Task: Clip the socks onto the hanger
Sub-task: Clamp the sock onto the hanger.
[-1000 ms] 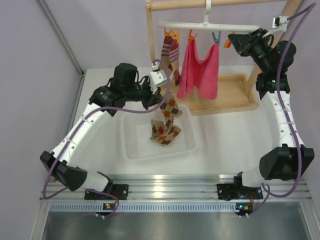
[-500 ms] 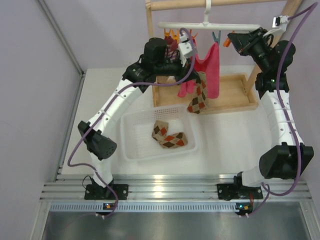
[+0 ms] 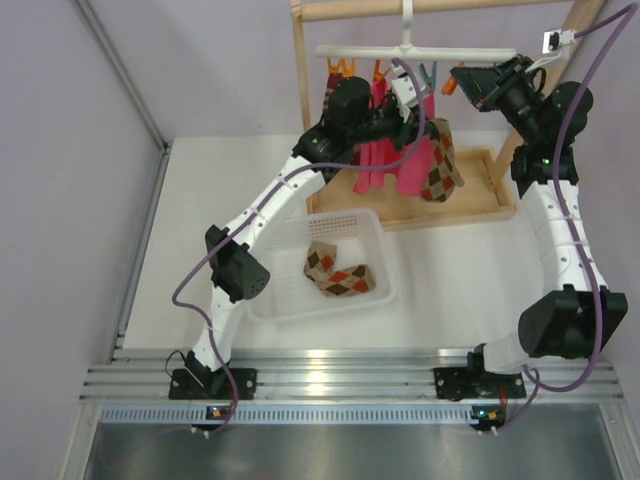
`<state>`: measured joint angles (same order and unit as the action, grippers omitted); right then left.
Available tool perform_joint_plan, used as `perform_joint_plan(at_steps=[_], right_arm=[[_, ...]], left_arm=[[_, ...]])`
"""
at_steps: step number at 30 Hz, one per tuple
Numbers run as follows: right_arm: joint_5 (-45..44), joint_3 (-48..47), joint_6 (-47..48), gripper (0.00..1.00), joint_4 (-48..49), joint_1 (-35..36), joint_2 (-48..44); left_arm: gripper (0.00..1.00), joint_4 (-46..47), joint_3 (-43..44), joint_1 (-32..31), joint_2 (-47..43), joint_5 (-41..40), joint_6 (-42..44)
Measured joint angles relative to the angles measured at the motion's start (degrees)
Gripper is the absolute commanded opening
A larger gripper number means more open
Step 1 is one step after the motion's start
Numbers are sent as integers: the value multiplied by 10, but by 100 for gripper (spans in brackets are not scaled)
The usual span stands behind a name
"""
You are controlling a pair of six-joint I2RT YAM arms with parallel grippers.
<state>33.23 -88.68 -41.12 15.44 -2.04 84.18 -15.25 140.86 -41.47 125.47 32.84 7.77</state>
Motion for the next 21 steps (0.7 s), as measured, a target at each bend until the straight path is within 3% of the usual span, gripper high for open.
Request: perform_joint_plan(at_steps=[7,21], right_arm=[[33,0,10,0,11,0,0],[79,0,85,0,24,0,0]], left_arm=[[0,50,0,-9,28,-55,16],[0,107,2,-10,31,-66,14]])
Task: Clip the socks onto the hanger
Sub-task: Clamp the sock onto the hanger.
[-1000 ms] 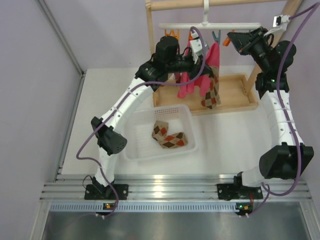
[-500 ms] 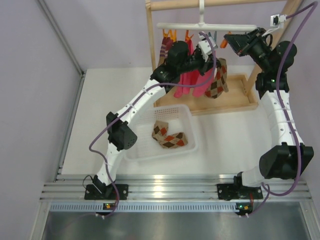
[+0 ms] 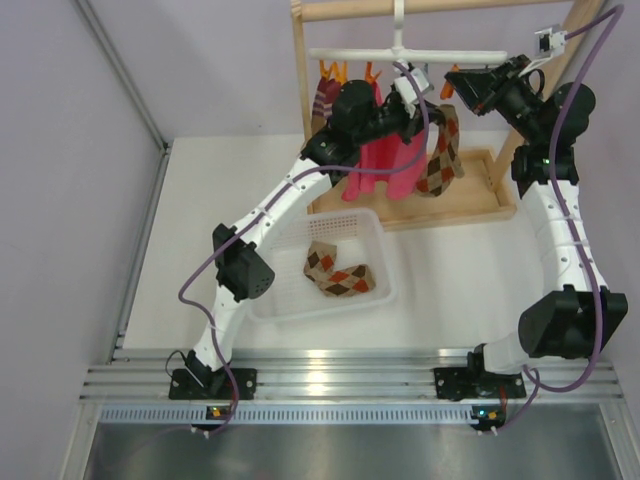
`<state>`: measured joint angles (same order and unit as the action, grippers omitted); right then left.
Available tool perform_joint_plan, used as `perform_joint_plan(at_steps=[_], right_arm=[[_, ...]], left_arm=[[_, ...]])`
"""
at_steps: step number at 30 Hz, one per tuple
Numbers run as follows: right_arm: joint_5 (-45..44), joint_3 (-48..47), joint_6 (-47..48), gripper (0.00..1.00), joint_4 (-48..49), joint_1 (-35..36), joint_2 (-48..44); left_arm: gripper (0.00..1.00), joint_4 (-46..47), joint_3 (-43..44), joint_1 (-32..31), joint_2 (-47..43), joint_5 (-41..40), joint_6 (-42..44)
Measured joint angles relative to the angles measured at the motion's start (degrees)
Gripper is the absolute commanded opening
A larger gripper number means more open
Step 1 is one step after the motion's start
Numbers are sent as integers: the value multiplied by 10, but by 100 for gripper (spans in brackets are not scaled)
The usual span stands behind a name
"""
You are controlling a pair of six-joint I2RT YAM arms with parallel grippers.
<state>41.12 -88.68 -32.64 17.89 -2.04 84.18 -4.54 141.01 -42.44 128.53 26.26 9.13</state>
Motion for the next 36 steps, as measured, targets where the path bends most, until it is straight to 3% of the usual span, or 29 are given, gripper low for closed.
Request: perform_joint_plan(at_steps=[36], right_arm=[[24,-3,114,0,-11,0,-12]], left_arm=[[0,49,13,0,0,-19,13]])
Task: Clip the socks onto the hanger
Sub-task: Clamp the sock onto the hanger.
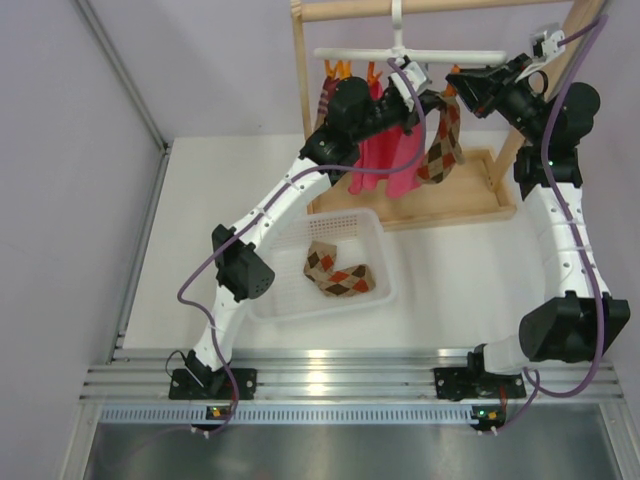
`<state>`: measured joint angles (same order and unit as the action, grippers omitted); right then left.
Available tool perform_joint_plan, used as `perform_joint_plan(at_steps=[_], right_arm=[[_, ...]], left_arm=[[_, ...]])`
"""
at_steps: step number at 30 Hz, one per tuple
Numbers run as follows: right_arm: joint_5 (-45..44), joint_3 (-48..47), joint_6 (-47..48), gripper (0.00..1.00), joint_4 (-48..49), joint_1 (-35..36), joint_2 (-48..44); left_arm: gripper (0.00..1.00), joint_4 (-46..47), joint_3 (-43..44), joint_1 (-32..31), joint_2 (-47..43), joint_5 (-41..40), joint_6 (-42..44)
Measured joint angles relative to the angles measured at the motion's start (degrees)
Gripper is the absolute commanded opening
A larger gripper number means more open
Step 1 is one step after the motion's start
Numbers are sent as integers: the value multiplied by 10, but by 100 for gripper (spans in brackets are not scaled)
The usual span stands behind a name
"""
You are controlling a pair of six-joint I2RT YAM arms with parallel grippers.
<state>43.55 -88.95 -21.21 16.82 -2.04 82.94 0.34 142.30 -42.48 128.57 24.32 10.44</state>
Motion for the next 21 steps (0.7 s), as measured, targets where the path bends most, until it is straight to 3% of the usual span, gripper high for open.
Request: perform_joint_plan(at_steps=[3,10,13,16,21], right_arm=[[1,0,8,2,-2,0,-1],[1,-1,22,18,-9,0,-4],[3,-1,26,28,-13,0,-5],[13,-1,31,45,-20,0,-7],[42,-1,26,59,-43,9,-8]], left_arm=[[0,2,1,0,0,0,0],[0,10,1,0,0,0,-1],[0,14,1,0,0,0,-1],[0,16,1,0,0,0,0],[0,17,1,0,0,0,0]])
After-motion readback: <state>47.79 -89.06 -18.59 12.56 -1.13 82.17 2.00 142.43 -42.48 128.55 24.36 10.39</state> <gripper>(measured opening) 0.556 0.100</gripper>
